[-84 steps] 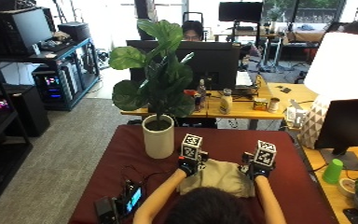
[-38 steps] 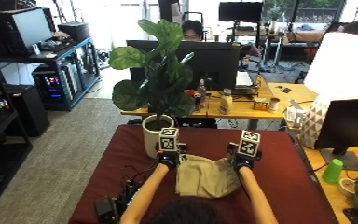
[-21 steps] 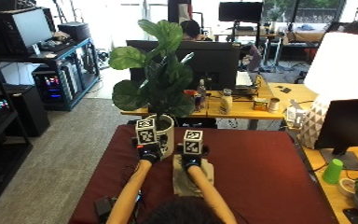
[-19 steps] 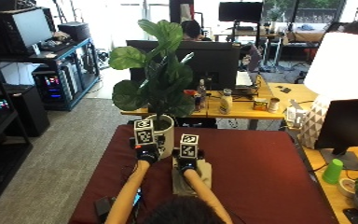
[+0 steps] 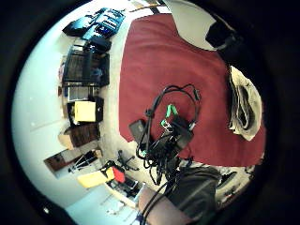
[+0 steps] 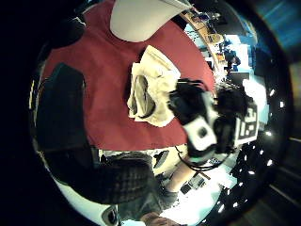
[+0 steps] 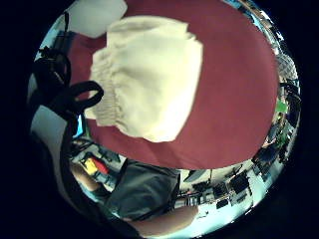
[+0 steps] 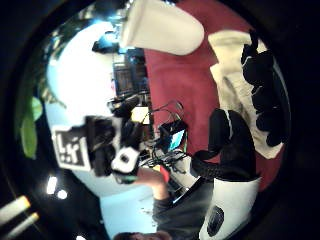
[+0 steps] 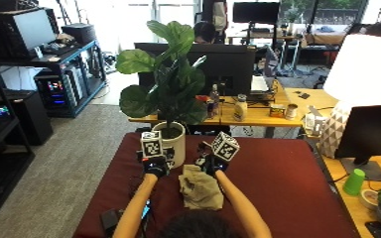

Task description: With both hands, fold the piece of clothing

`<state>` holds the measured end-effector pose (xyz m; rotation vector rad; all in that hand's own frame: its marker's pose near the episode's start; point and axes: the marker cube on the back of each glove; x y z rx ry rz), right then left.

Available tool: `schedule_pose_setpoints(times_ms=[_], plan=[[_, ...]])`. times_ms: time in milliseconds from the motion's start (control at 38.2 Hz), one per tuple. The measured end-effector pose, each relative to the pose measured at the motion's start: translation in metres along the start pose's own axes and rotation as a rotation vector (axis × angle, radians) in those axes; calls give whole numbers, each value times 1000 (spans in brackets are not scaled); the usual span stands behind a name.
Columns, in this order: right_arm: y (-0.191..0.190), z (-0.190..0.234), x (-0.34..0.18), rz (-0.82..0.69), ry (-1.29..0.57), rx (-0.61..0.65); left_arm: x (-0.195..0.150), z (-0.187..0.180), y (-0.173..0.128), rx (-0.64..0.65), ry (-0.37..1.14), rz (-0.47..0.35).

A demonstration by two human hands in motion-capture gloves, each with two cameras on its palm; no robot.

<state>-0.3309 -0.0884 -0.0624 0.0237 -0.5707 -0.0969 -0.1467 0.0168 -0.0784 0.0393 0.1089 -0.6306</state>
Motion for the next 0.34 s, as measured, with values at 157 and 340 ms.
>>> schedule_pose_setpoints(times_ms=[157,340], plan=[[-24,-44,39,11,37,117,8,-1,4,-19,-8,26],[-13,-69,64,41,102,139,17,2,4,-25,-2,49]])
